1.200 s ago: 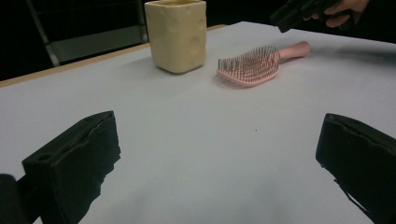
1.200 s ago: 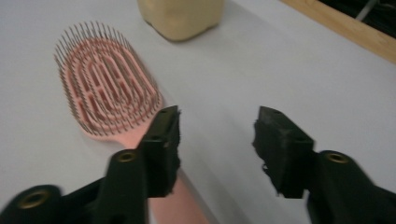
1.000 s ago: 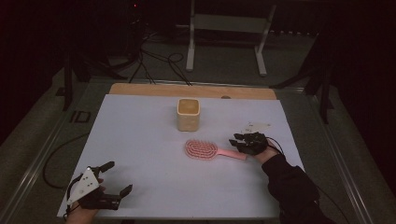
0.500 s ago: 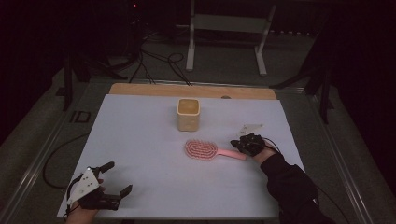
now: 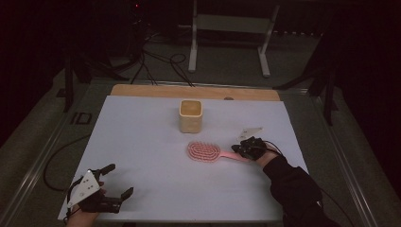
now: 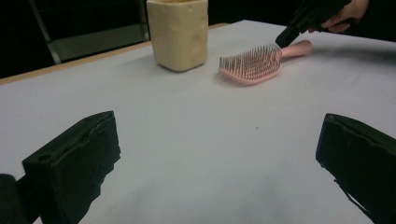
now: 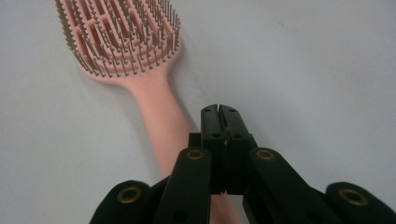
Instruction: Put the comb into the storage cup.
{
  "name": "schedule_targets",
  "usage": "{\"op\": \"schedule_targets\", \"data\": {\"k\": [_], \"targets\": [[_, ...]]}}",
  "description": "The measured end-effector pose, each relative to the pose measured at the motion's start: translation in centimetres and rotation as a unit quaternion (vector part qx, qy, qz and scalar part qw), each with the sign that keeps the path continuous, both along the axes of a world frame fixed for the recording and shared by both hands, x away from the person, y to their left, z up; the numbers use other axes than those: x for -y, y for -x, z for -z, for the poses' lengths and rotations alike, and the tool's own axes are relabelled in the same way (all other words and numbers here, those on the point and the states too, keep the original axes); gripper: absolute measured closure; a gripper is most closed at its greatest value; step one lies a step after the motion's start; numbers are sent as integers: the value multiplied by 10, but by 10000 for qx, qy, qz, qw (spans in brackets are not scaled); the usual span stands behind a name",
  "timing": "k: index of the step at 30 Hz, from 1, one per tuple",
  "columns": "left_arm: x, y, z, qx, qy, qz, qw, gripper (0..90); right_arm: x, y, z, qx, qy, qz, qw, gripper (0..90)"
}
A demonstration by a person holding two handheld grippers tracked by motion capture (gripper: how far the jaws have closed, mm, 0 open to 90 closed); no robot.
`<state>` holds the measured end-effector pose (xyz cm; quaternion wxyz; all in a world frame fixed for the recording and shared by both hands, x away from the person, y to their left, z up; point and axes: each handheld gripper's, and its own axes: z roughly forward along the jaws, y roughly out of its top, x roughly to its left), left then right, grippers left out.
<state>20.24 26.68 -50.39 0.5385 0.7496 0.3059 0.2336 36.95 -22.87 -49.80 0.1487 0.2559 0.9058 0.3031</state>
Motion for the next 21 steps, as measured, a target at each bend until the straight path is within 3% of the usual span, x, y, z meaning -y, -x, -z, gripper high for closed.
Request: {"op": "schedule_targets", "data": {"k": [8, 21], "targets": [[-1, 1, -1, 45, 22, -29, 10000, 0, -5, 5, 8, -134, 105, -102, 9998, 900], [-1, 3, -1, 51, 9, -45, 10000, 0, -7, 23, 3, -94, 18, -180, 9998, 900]]}}
